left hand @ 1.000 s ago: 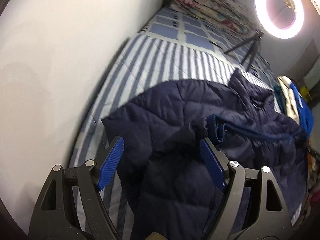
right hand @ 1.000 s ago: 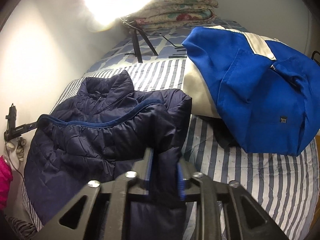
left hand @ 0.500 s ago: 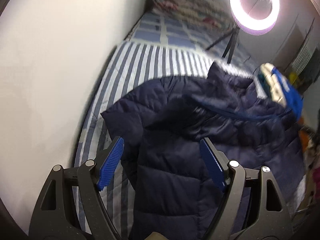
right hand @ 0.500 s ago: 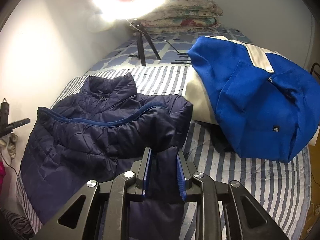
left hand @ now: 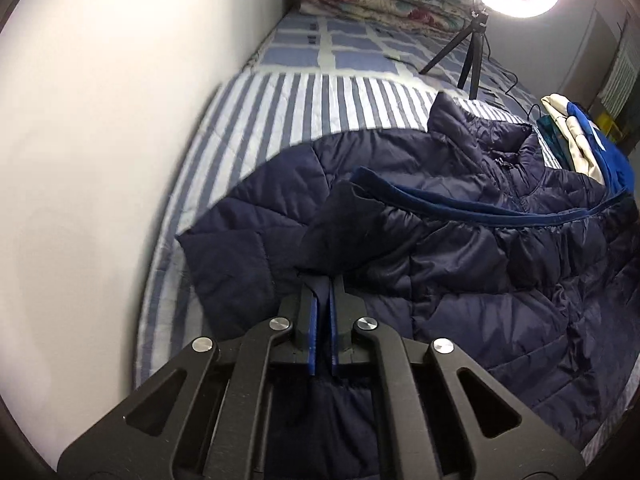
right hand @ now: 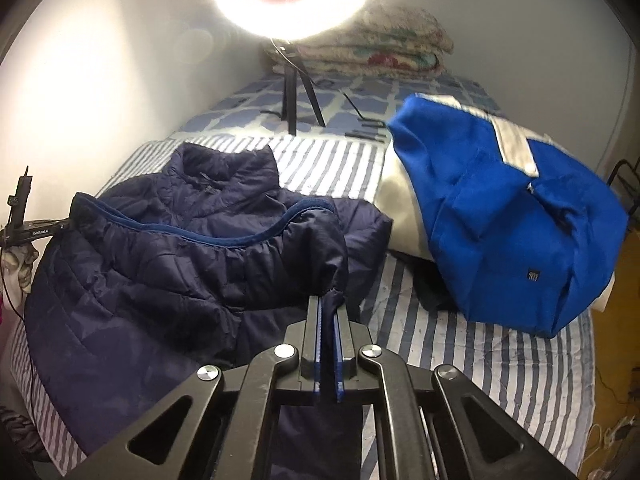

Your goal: Fold large clothes

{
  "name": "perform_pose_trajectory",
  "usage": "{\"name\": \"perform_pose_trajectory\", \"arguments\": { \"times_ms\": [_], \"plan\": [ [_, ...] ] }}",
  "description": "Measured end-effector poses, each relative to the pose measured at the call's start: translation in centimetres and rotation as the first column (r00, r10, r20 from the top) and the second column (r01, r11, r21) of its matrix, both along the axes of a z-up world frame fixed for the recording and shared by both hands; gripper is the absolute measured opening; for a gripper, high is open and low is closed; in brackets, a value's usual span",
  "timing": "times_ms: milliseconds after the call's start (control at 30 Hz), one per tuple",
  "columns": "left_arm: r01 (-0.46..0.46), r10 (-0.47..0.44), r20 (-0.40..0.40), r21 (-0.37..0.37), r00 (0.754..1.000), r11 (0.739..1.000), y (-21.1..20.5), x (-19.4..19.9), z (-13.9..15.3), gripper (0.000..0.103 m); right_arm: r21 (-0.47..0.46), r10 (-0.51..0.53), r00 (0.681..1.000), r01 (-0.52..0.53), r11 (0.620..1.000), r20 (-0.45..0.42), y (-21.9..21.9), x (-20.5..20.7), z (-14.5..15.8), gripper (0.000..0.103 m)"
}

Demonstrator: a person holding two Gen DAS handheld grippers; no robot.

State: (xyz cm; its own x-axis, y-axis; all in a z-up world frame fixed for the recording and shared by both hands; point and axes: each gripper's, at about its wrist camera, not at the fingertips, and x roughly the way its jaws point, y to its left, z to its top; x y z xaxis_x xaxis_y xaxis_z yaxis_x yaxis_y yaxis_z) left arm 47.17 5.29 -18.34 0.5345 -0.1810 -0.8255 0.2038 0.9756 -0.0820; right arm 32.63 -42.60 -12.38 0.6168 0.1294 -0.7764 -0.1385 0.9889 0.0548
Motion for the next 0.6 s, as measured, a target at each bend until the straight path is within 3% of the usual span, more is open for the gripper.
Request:
{"name": "perform_pose_trajectory", "arguments": {
  "times_ms": [200, 367, 500, 600],
  "plan": [
    [-0.008, 0.007, 0.130, 0.011, 0.992, 1.000, 0.2, -0.4, 5.1, 0.001, -0.090, -0.014, 0.994, 0.024, 0.996, 0.111, 0.9, -1.0, 3.5, 0.000],
    [-0.023, 0.012, 0.192, 0.056, 0.981, 0.998, -0.7, 3.2, 8.1, 0.001, -0.134, -0.036, 0.985, 0.058, 0.989, 0.166, 0.5, 1.0, 5.5, 0.000],
    [-0.033, 0.012, 0.210, 0.098, 0.978, 0.995, -2.2, 7.4, 8.1, 0.001, -0.144, -0.092, 0.983, 0.116, 0.983, 0.161, -0.3, 5.0, 4.8, 0.000],
    [-0.044, 0.020, 0.186, 0.124, 0.982, 0.991, -3.8, 10.7, 6.3, 0.001, -0.171, -0.138, 0.982, 0.159, 0.972, 0.127, -0.6, 8.4, 2.7, 0.000]
  ]
}}
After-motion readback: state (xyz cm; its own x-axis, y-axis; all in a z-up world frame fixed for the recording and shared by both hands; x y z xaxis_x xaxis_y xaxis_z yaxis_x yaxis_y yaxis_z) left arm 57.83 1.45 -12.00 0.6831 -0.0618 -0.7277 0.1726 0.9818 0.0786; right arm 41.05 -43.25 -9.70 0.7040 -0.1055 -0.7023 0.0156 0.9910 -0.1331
